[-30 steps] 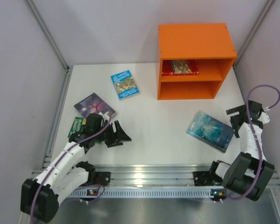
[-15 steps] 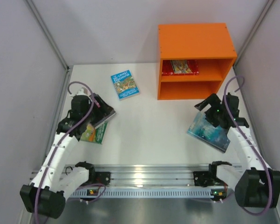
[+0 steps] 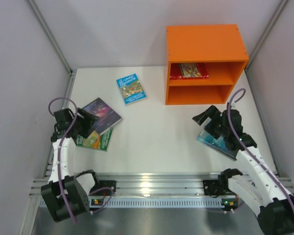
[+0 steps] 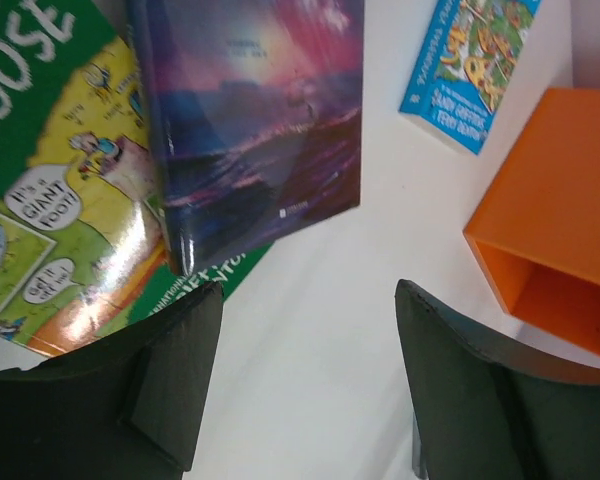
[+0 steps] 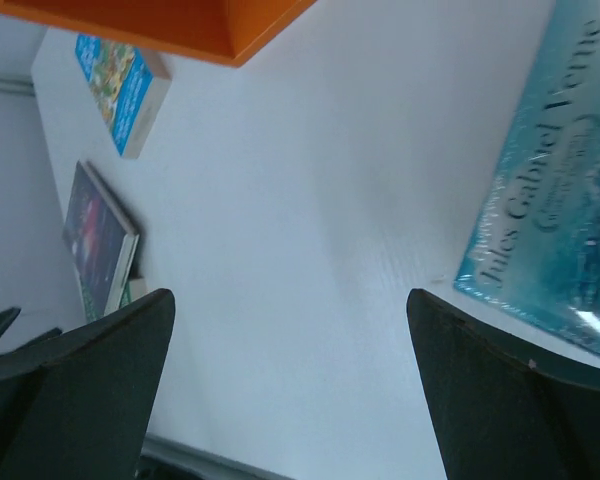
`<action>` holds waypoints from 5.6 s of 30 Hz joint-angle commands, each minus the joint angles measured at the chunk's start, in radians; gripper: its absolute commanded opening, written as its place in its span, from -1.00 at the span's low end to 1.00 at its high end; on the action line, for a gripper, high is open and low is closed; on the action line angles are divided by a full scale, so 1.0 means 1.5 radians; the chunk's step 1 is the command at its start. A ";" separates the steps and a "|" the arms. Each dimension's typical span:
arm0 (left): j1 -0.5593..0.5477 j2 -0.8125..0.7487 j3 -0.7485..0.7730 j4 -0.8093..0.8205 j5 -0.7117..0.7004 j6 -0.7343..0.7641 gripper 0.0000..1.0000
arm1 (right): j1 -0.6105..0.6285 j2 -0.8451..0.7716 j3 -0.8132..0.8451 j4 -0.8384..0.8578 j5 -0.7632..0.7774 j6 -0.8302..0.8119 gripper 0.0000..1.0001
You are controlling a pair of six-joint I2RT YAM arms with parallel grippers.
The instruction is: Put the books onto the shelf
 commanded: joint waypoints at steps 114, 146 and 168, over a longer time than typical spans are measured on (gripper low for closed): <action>-0.668 0.451 0.107 0.201 0.038 0.170 -0.32 | 0.176 -0.141 -0.268 0.051 0.042 0.187 0.96; -0.624 0.493 -0.128 0.338 0.040 -0.059 -1.00 | 0.219 0.219 -0.241 0.470 -0.115 0.042 0.98; -0.614 0.483 -0.112 0.287 0.008 -0.024 -1.00 | 0.219 0.189 -0.211 0.524 -0.373 0.022 0.39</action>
